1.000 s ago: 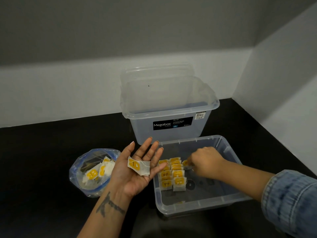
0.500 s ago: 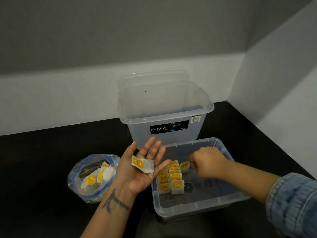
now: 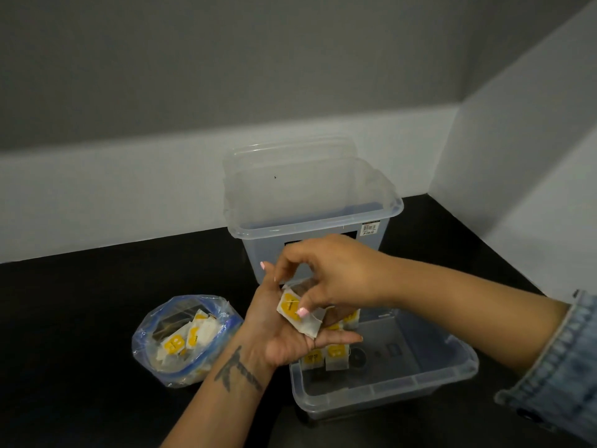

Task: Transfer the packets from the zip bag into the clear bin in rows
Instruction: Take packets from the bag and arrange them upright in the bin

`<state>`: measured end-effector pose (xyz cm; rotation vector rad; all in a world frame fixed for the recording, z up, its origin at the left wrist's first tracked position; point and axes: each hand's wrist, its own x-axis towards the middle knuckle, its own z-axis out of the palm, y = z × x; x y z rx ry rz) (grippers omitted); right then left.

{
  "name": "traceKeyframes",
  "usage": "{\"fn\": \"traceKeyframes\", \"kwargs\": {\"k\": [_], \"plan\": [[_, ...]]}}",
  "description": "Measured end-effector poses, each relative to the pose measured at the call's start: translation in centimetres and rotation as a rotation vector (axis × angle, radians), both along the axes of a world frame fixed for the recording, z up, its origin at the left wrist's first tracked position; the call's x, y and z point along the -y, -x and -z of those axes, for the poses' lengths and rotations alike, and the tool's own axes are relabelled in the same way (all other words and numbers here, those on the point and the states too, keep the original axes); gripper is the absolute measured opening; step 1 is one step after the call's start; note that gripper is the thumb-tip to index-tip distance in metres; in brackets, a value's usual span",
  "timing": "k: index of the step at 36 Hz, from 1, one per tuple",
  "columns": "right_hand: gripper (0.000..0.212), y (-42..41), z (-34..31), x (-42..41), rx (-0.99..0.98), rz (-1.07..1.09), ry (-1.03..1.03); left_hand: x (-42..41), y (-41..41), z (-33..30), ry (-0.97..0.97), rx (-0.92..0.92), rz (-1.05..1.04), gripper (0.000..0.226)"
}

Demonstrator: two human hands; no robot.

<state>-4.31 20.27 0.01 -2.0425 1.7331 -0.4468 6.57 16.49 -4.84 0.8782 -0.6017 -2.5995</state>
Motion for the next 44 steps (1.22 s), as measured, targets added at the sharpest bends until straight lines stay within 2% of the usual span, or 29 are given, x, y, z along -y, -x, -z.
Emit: {"fn": "traceKeyframes", "kwargs": {"k": [1,3,6,10,17,21,23,24,27,30,34,38,42,44], "plan": [[0.045,-0.1,0.4,0.0,0.046,0.021,-0.028,-0.2,0.1,-0.3,0.038,0.031,-0.040,0.049],[0.049,-0.2,1.1,-0.1,0.113,0.054,-0.047,-0.4,0.0,-0.6,0.006,0.012,-0.021,0.055],[0.051,-0.7,1.9,-0.3,0.126,0.094,0.008,-0.1,-0.7,-0.5,-0.012,-0.082,-0.053,0.060],[0.050,-1.2,2.3,-0.2,0.124,0.126,0.055,0.3,-1.0,0.0,0.036,-0.093,-0.125,0.060],[0.020,-0.4,1.5,-0.1,0.079,0.099,0.046,0.8,-1.1,0.5,-0.013,-0.194,0.139,0.094],[0.011,0.7,0.8,0.0,0.249,0.163,0.037,1.5,-1.7,1.4,-0.003,-0.216,0.156,0.101],[0.010,1.7,0.5,0.2,0.315,0.219,0.064,1.4,-1.9,1.7,0.138,-0.156,0.126,0.095],[0.009,2.1,0.4,0.2,0.338,0.246,0.069,1.1,-2.0,1.6,0.238,-0.095,0.097,0.086],[0.010,3.4,0.4,0.3,0.385,0.316,0.053,0.5,-1.9,1.3,0.529,0.073,0.011,0.036],[0.010,4.2,0.6,0.0,0.399,0.359,0.025,0.4,-1.6,1.7,0.727,0.186,-0.063,0.020],[0.005,5.3,0.9,-0.5,0.383,0.396,-0.023,0.1,-0.9,2.1,0.897,0.271,-0.068,0.021],[0.004,6.8,1.3,-1.2,0.328,0.433,-0.079,-0.1,-0.4,2.4,1.208,0.447,-0.004,0.033],[0.006,7.9,2.2,-1.9,0.134,0.456,-0.140,0.0,-0.2,3.0,1.540,0.670,0.057,0.055],[0.005,8.2,3.2,-2.3,0.025,0.468,-0.163,0.2,-0.5,3.4,1.670,0.790,0.039,0.057]]}}
